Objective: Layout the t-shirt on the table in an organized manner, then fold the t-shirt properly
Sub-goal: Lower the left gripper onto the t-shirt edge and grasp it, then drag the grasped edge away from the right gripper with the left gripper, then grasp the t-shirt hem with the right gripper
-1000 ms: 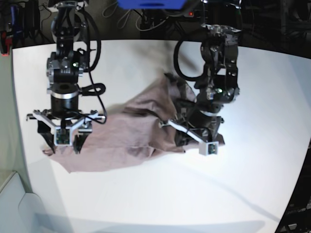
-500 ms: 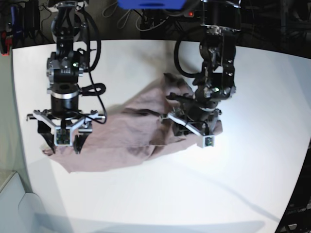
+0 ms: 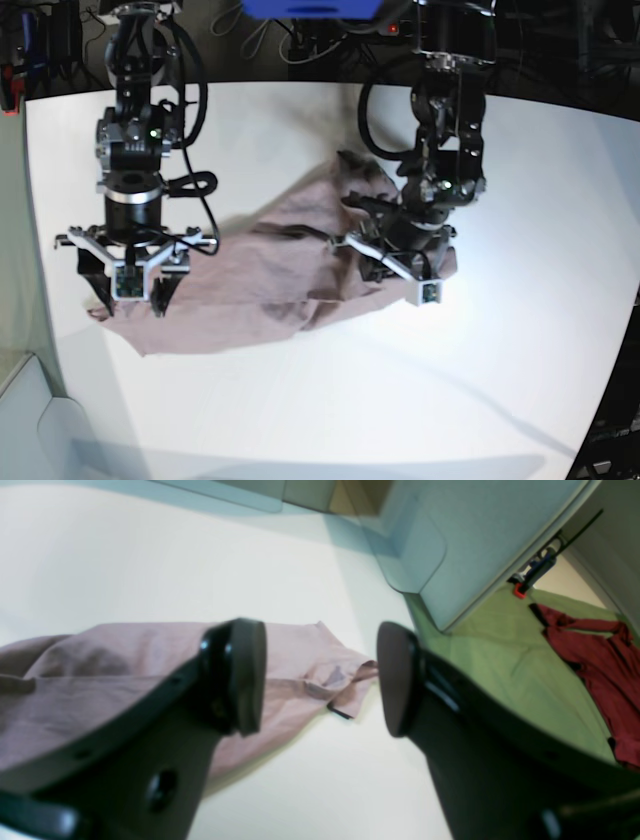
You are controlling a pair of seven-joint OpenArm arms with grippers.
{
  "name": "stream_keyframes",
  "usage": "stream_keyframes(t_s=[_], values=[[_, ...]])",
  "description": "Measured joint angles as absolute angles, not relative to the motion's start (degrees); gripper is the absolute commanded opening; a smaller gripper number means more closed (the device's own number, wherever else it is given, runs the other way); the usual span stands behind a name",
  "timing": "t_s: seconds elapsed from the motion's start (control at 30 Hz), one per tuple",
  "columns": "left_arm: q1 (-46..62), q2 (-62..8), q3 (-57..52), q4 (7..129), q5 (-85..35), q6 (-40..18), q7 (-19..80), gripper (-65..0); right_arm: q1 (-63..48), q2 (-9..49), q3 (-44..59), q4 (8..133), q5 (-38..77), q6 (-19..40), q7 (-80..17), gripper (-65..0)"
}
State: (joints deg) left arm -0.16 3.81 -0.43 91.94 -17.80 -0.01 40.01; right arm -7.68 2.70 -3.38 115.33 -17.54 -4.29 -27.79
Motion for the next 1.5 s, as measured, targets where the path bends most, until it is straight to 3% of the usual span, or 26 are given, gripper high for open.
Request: stream_keyframes(t_s=[0.53,1.0,1.13,1.5], values=[[10.79,0.23,4.21,106.76,-17.82,-0.16,39.97,-64.7,-7.49,2.70,-3.40,115.33,-17.54,-4.29,-27.77,-29.1],[28.69,-19.20,3.86,114.61,-18.17,-0.21,38.72,-64.7,-7.35,2.72,-3.42,115.33,-17.52,-4.29,-27.81,-29.1],[31.94,-23.27,3.70,114.63,-18.22,-0.30,34.24,-64.7,-7.35,2.68,-3.51,115.33,-17.52,-4.29,-27.81,-29.1],[36.21,-24.56,-18.06,114.02,-18.52,-0.62,34.06,-64.7,-7.38,2.72,-8.34,108.64,-17.15,-4.27,-27.79,-29.1]])
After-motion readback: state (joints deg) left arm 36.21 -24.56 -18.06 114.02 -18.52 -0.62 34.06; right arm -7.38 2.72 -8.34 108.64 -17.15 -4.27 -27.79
